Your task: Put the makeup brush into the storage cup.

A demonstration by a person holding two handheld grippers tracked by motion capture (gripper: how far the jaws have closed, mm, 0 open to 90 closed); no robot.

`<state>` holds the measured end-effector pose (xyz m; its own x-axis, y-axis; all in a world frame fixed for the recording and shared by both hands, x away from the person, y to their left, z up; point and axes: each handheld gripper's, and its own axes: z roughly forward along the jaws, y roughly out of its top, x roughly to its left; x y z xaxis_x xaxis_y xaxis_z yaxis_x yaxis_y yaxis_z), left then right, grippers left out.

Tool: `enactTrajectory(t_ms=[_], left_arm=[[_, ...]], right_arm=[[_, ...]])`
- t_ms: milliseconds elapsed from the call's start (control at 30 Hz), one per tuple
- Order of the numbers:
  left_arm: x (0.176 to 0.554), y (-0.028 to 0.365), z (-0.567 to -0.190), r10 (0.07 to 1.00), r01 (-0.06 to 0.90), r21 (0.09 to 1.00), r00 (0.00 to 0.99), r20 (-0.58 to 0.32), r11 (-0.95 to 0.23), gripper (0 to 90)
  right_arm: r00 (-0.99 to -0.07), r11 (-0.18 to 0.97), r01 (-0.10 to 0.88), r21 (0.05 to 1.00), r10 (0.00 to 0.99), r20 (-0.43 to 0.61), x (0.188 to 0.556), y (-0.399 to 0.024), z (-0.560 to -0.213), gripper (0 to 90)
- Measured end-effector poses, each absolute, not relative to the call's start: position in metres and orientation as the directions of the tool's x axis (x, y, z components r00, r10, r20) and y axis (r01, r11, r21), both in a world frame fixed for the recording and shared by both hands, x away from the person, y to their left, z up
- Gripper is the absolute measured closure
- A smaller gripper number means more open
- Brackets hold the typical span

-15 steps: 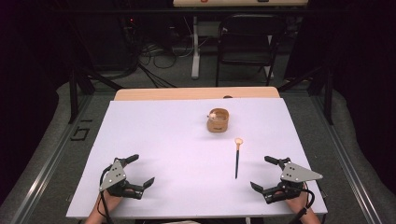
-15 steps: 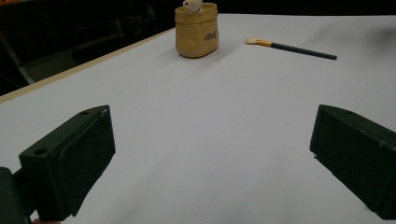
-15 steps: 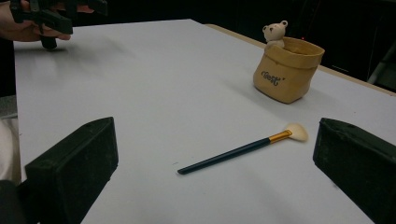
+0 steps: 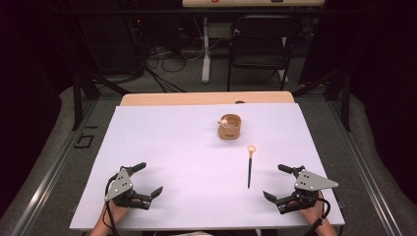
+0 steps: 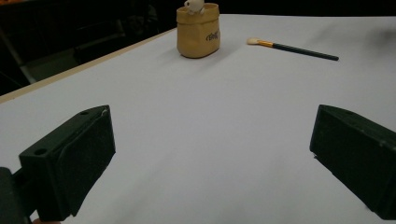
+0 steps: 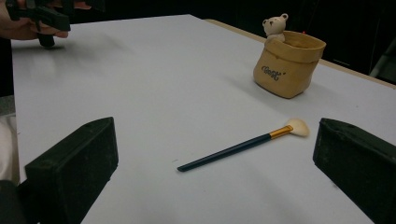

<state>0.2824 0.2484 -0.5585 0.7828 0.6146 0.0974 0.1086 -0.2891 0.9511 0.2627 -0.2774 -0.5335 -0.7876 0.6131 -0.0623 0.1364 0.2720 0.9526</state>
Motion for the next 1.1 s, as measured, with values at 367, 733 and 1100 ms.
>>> enactTrajectory(t_ms=[367, 733, 1100], left_arm=[[0.282, 0.249, -0.558, 0.619, 0.109, 0.951, 0.779, 0.099, -0.29, 0.0], [0.281, 0.248, -0.558, 0.62, 0.107, 0.95, 0.777, 0.106, -0.295, 0.0], [0.28, 0.247, -0.558, 0.62, 0.106, 0.949, 0.777, 0.107, -0.296, 0.0]], right_arm=[[-0.772, 0.259, 0.229, 0.938, 0.636, 0.013, 0.274, -0.272, -0.536, 0.0], [-0.728, 0.294, 0.297, 0.909, 0.685, 0.016, 0.29, -0.258, -0.536, 0.0], [-0.708, 0.348, 0.358, 0.866, 0.706, 0.009, 0.301, -0.241, -0.531, 0.0]])
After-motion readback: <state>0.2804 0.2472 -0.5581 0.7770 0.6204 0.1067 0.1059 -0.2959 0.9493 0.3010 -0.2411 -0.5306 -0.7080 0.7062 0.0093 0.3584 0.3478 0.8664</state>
